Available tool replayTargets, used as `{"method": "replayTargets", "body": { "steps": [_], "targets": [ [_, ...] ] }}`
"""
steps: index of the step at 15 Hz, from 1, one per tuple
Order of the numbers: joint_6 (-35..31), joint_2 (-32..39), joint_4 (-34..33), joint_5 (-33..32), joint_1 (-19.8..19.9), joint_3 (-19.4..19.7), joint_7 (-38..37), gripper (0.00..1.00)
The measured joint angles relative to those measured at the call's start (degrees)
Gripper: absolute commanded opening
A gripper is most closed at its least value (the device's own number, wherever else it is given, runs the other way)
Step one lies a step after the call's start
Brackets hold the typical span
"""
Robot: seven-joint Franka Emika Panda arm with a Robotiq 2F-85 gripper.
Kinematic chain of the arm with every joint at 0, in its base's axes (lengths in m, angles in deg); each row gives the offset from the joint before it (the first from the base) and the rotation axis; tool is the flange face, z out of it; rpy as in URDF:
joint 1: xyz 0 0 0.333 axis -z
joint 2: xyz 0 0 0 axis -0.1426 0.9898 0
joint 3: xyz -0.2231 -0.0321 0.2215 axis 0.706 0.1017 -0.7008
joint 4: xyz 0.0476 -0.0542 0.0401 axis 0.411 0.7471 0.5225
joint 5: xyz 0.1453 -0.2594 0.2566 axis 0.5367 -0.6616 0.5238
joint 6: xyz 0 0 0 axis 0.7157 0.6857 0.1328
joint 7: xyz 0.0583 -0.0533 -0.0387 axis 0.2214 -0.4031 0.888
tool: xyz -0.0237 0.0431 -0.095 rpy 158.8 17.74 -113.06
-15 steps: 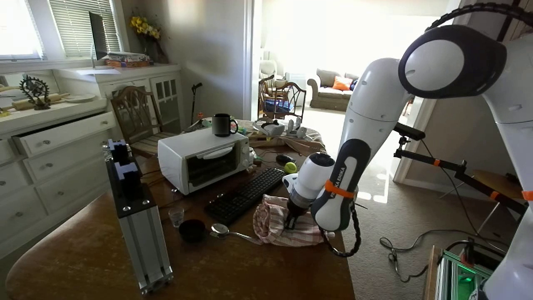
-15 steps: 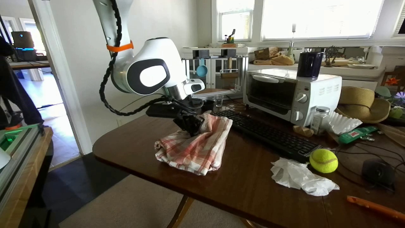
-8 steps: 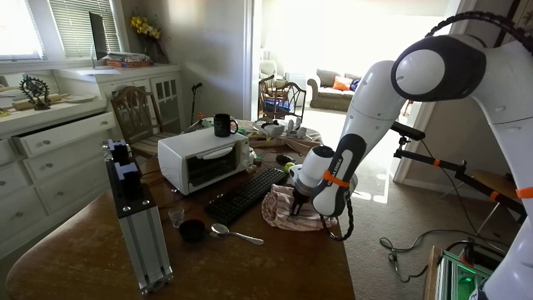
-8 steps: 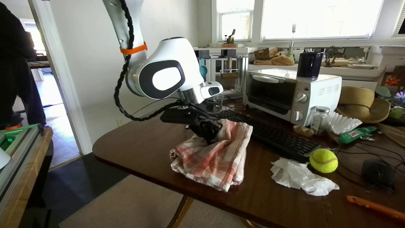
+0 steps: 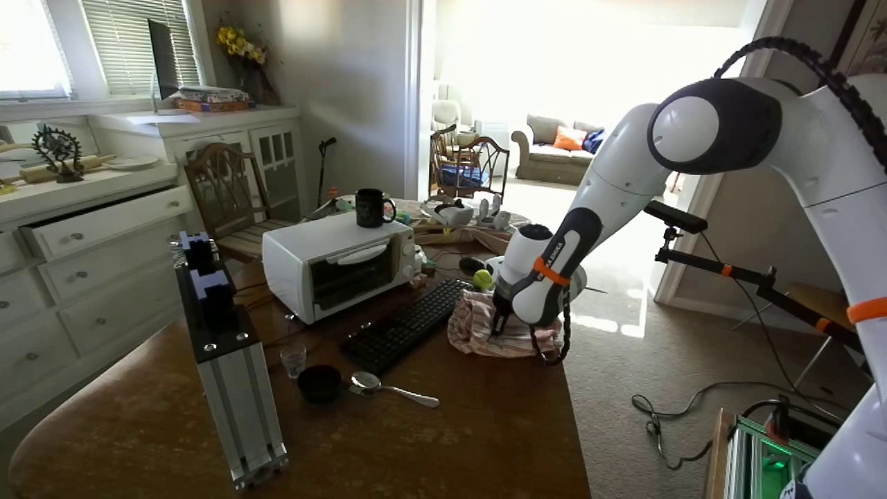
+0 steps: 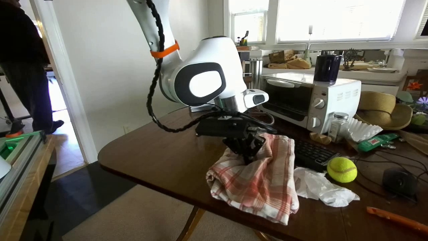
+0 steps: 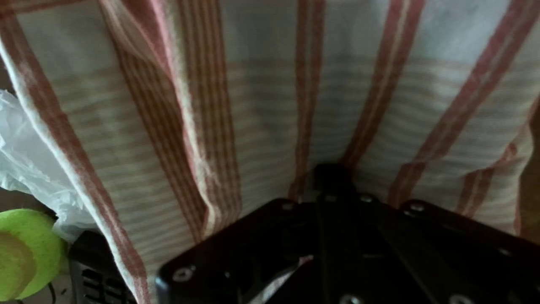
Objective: Move the towel to the right then unfold it.
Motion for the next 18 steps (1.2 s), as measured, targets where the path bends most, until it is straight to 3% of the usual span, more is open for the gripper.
{"method": "replayTargets", "body": {
  "steps": [4,5,8,16,18],
  "targets": [
    [3.80,2.90,-6.63,0.02,4.12,-2.09,4.17,0.00],
    [4.30,3.52,-7.86,0.07,4.98,-2.75,4.78,0.26],
    [5.29,4.27,-9.81,0.56,6.01,-3.71,4.97,0.40],
    [18.20,-2.61,-10.64,6.21,7.96,-5.86,5.59,0.99],
    [23.75,-4.37,-12.59,8.97,9.43,-6.80,8.47,1.00]
  ]
}}
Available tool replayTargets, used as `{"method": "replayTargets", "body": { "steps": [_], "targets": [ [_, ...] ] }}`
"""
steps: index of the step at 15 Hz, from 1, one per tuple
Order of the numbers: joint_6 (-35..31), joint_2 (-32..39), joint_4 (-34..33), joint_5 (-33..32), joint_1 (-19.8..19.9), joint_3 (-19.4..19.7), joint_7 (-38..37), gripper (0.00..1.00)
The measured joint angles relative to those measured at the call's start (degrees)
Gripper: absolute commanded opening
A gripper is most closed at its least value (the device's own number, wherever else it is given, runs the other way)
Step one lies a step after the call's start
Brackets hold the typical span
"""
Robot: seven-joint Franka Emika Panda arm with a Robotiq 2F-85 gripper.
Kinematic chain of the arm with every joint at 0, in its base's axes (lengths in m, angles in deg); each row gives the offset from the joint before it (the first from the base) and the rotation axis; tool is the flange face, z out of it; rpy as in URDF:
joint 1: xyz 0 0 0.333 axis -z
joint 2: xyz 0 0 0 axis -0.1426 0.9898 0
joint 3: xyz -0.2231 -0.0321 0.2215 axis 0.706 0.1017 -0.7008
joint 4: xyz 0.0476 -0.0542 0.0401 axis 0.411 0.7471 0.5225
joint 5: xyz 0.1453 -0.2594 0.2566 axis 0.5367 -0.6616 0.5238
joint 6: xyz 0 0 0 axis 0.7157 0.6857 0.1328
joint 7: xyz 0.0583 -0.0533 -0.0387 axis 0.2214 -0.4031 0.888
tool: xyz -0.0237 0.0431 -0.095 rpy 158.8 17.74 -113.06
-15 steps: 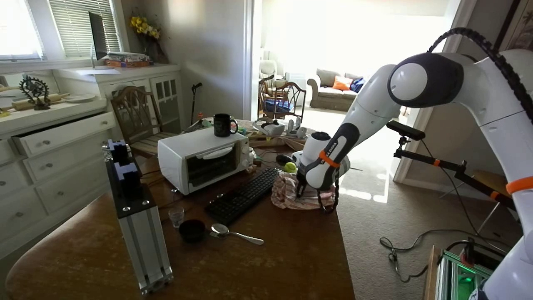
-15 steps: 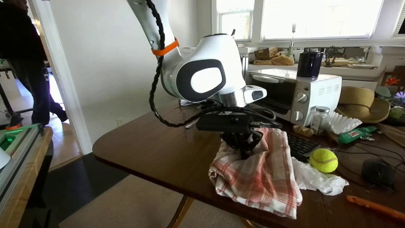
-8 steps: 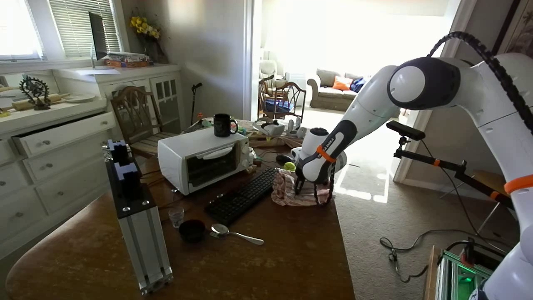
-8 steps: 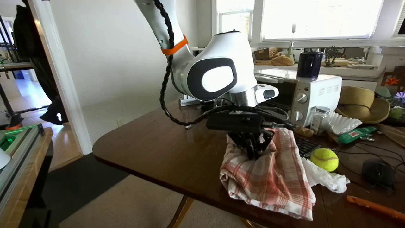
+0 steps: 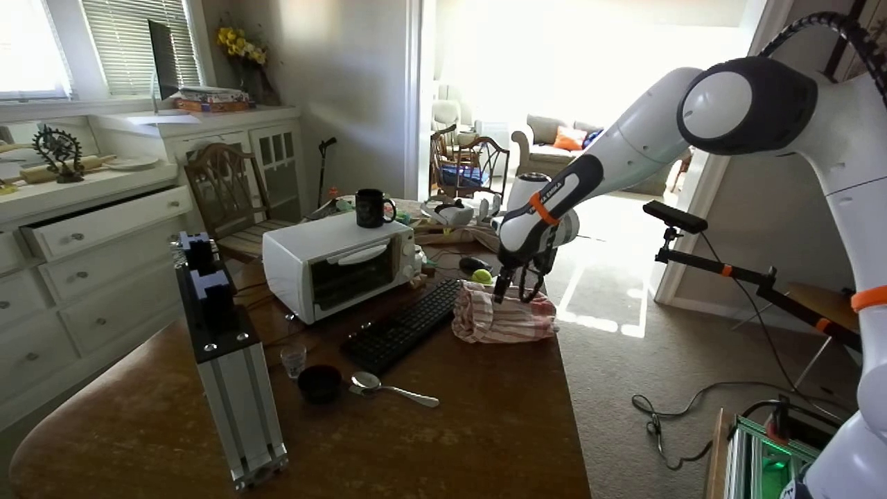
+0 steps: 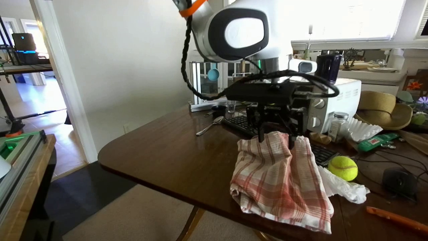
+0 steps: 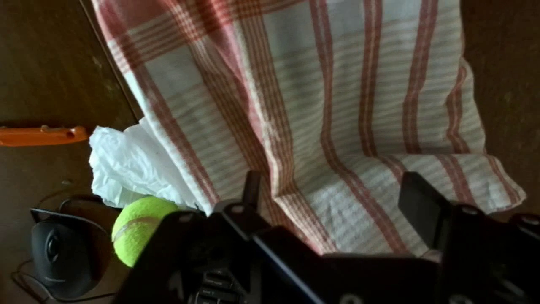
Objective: Move the towel to the right then unfold it.
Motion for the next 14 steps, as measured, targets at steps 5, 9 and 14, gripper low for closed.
{"method": "replayTargets", "body": {
  "steps": [5,9,14],
  "targets": [
    [14.68,0.13,-8.32,7.96,3.13,-1.31,10.50,1.00],
    [15.13,1.13,-9.20,8.32,3.32,-1.67,11.18,1.00],
    [14.90,1.41,-9.37,8.43,2.12,-0.51,15.72,1.00]
  ]
}}
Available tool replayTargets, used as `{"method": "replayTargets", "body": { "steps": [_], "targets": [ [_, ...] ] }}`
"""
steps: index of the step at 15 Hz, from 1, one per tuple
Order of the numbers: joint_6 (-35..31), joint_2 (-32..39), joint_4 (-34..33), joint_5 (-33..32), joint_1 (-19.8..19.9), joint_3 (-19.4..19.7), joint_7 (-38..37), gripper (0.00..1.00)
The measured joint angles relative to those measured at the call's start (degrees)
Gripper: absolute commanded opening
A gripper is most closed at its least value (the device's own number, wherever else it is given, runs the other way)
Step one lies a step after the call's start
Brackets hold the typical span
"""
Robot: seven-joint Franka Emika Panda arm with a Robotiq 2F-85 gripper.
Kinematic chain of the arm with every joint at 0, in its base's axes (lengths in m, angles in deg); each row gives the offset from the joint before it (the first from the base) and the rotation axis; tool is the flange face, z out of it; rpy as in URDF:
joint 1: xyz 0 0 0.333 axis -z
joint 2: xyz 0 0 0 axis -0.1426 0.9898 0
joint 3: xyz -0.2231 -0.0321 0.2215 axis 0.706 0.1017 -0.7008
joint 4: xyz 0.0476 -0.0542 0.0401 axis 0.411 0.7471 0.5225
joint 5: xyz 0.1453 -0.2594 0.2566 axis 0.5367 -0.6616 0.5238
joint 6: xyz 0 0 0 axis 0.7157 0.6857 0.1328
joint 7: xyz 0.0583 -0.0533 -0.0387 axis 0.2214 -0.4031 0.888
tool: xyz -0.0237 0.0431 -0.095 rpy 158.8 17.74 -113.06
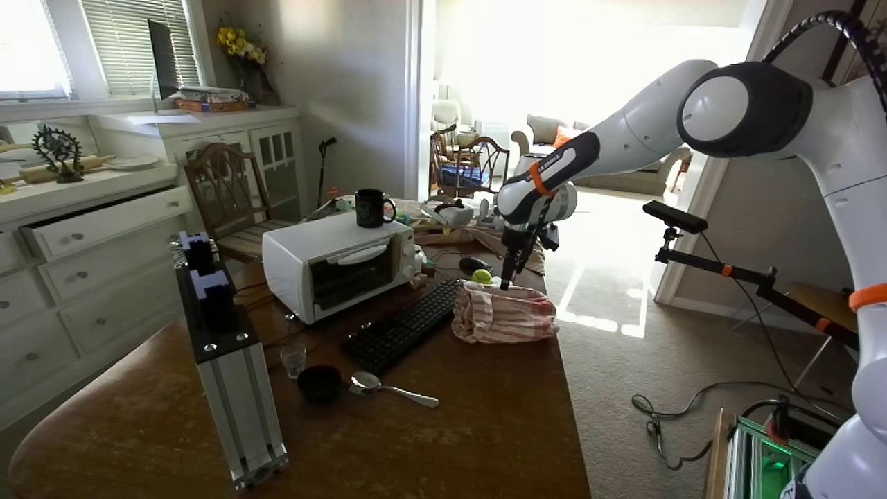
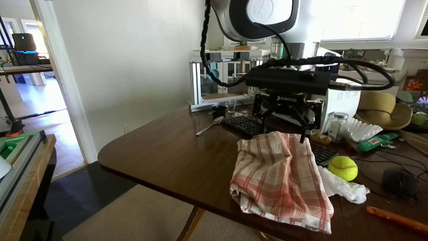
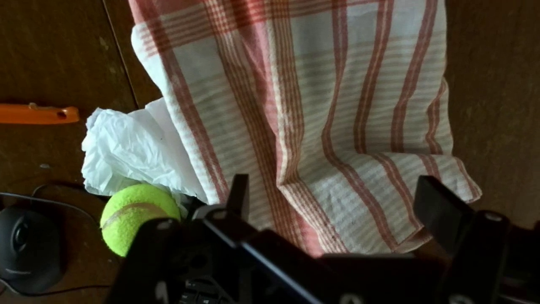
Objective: Move the towel to the right then unfold it.
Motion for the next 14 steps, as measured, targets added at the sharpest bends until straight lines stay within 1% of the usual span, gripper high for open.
{"method": "replayTargets", "body": {
  "steps": [3,7,8,9,10,11,12,13,14],
  "targets": [
    [-0.13,1.10,-1.16,-0.01,-0.36,0.97,5.07,1.00],
    [0.33,4.52,-5.45,1.09,0.05,1.65,10.24,1.00],
    [0.85,5.58,-6.77,1.73,0.19,1.66,11.25,0.88],
    [1.41,6.68,-8.16,2.39,0.29,1.66,12.10,0.86],
    [2.55,7.81,-9.71,3.19,0.37,1.64,12.82,0.72],
    [3.77,8.94,-11.34,3.86,0.41,1.63,13.40,0.73],
    [5.00,10.04,-12.97,4.40,0.43,1.63,13.82,0.76],
    [6.08,11.12,-14.61,4.92,0.43,1.63,14.29,0.70],
    [7.16,12.11,-16.21,5.39,0.43,1.62,14.65,0.71]
  ]
}}
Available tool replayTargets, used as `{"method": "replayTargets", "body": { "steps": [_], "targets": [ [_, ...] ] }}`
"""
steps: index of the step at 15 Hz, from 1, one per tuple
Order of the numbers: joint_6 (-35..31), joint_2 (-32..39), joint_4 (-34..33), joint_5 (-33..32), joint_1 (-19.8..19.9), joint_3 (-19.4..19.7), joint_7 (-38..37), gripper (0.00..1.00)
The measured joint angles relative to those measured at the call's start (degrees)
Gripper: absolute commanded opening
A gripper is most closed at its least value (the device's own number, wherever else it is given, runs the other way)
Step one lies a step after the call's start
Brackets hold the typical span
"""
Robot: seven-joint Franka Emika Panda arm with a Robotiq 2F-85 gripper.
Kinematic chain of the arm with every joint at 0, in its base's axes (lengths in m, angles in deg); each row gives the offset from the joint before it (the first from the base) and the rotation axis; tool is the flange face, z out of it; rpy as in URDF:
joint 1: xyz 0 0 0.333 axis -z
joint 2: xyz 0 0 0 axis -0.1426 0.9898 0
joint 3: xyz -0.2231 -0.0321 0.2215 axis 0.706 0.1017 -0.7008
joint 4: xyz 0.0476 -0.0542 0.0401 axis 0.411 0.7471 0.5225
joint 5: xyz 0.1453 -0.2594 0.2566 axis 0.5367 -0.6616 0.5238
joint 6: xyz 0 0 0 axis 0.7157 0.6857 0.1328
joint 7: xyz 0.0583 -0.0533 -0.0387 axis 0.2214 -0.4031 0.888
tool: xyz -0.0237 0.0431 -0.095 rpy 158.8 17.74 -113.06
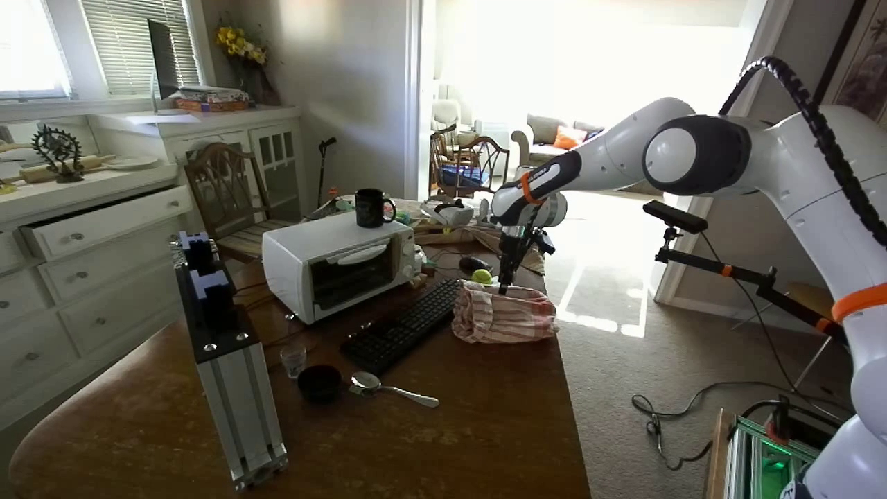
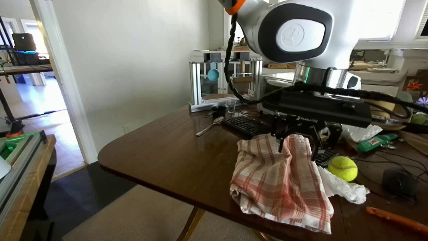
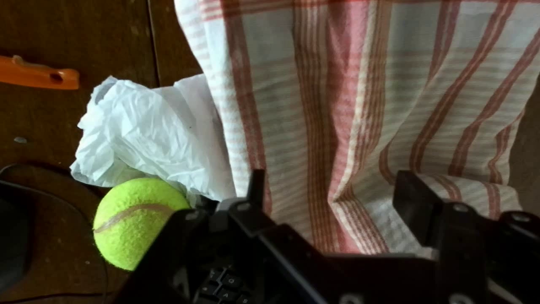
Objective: Move the towel to the right then unfold it.
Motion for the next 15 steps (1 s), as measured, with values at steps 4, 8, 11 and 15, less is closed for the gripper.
{"method": "replayTargets", "body": {
  "steps": [4,8,11,15],
  "targets": [
    [3.24,3.79,-6.08,0.72,0.02,0.01,1.06,0.70],
    [5.20,7.07,-10.97,0.84,0.17,0.02,2.12,0.50],
    [6.23,9.14,-13.89,0.84,0.30,0.05,2.71,0.38],
    [7.42,11.33,-17.07,0.84,0.49,0.06,3.93,0.47]
  ]
}}
